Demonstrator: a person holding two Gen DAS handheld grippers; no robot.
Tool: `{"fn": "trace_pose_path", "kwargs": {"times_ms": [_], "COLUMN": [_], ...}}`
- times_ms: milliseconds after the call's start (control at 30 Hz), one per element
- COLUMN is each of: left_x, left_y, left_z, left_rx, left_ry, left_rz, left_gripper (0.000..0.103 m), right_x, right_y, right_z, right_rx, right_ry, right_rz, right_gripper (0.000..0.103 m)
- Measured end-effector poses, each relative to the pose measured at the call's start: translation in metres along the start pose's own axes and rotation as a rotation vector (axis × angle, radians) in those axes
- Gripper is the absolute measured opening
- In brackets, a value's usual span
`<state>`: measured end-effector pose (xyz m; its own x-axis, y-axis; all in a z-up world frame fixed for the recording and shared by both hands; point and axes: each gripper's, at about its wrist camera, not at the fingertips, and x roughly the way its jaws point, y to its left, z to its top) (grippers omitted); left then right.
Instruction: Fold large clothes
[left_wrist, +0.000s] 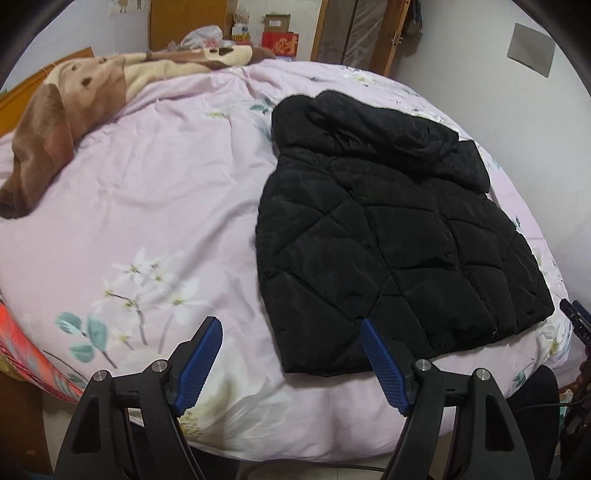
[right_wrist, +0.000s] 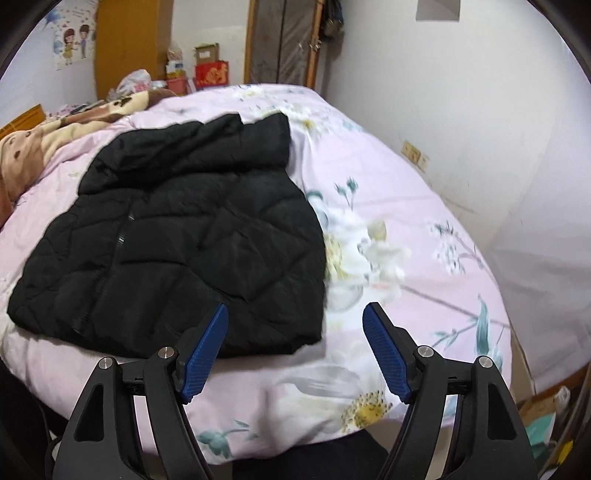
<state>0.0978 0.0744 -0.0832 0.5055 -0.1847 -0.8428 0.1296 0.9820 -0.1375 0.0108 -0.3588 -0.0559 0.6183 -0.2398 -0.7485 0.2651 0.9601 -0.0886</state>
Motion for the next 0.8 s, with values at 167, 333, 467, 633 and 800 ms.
{"fn": "trace_pose_path", "kwargs": {"times_ms": [167,333,467,633,800], "left_x": [0.019,0.041,0.052,0.059,0.064], "left_y": [-0.004,-0.005,-0.003,-0.007,-0.018], "left_z": [-0.006,-0.01,-0.01,-0.007,-0.007], "left_rx": [0.005,-0.016,-0.043,-0.027,0.011], "left_ry": [0.032,0.072,0.085,0.099,0.112], "left_rz": [0.012,0.013,0.002,-0.006,0.012], "left_gripper": [0.077,0.077,0.075,0.064,0.053], "right_x": [0.017,0.039,0.049,0.057,0.062], "right_y": [-0.01,-0.021,-0.022,-0.017,-0.011], "right_z": [-0.007,-0.009,-0.005,-0.002,-0.002], "right_rx": [0.033,0.072,0.08,0.058,0.059], "right_ry": [0.026,0.077,0.099,0.117,0.149], "right_rz": [-0.004,0.012,0.025,0.031,0.09], "right_gripper": [0.076,0.076,0.076,0.076,0.047]}}
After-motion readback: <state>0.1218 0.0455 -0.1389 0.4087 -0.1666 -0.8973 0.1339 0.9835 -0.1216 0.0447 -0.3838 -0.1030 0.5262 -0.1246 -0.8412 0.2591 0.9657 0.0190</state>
